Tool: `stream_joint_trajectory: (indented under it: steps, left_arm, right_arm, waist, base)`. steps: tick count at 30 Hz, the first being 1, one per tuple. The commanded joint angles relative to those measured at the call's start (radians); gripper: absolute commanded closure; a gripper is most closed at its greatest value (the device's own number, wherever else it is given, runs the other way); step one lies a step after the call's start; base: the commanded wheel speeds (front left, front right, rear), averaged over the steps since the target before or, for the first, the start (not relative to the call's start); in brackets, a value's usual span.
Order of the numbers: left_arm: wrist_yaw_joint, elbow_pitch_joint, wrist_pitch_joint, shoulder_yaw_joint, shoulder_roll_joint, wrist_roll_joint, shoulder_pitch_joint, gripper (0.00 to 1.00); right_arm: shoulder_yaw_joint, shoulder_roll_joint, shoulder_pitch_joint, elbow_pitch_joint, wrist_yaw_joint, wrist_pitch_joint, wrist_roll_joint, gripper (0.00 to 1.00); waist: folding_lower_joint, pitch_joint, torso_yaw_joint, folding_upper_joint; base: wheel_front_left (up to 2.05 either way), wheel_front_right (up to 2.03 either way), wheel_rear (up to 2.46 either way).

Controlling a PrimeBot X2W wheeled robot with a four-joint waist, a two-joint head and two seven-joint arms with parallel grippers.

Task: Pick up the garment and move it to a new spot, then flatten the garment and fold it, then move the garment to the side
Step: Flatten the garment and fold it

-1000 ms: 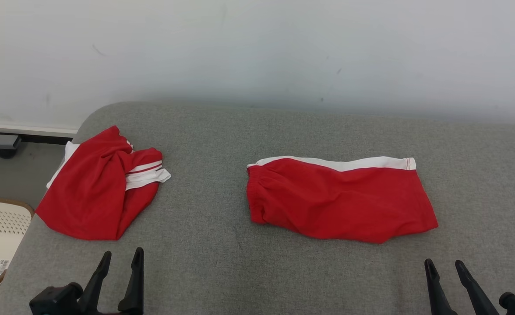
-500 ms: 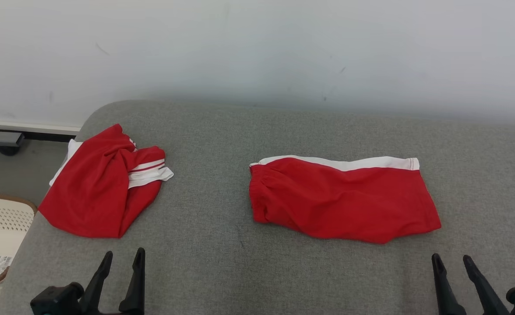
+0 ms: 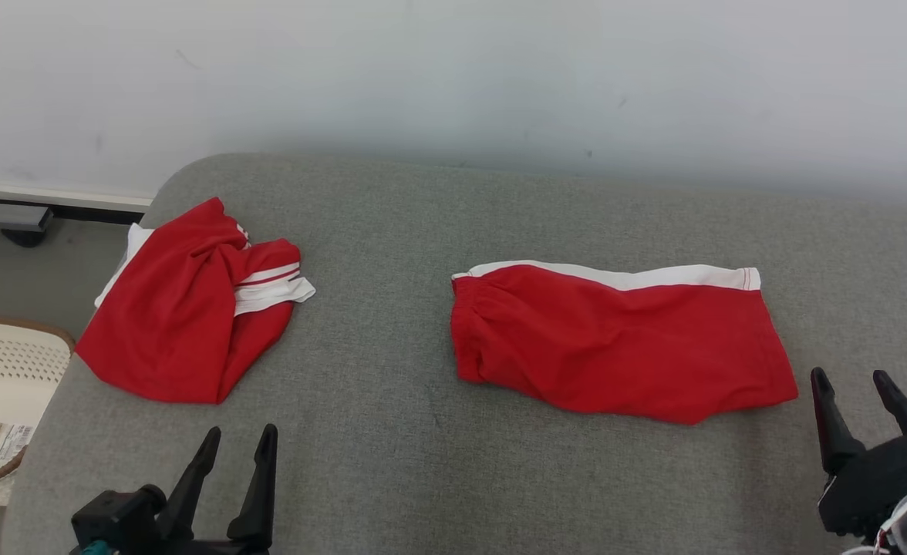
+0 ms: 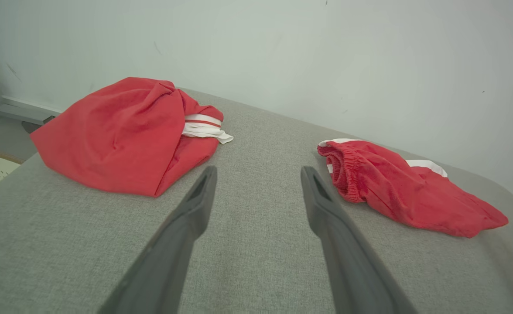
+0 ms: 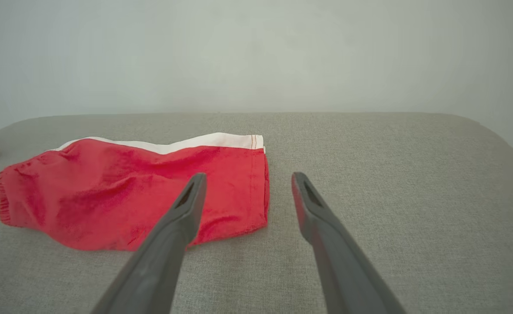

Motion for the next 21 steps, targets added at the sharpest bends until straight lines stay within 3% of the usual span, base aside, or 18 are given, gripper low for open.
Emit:
stream_joint_trajectory:
  steps: [1, 11, 21]
  left_arm:
    - [-0.004, 0.001, -0.002, -0.002, 0.003, 0.01, -0.013, 0.0]
    - [-0.019, -0.008, -0.011, -0.02, -0.002, 0.019, -0.048, 0.0]
    - [-0.03, 0.002, -0.017, -0.034, -0.009, 0.021, -0.073, 0.0]
  right_arm:
    - [-0.016, -0.002, -0.023, 0.003, 0.003, 0.041, -0.028, 0.0]
    - [-0.084, -0.002, -0.184, 0.131, 0.003, 0.322, -0.076, 0.0]
    - [-0.149, -0.009, -0.283, 0.209, 0.003, 0.447, -0.143, 0.0]
  waist:
    - [-0.0001, 0.006, 0.012, -0.0001]
    - [-0.0001, 0.064, 0.07, -0.0001]
    - [-0.0001, 0.101, 0.128, -0.0001]
  base:
    - [0.0, 0.0, 0.0]
    - [0.0, 0.0, 0.0]
    - [0.0, 0.0, 0.0]
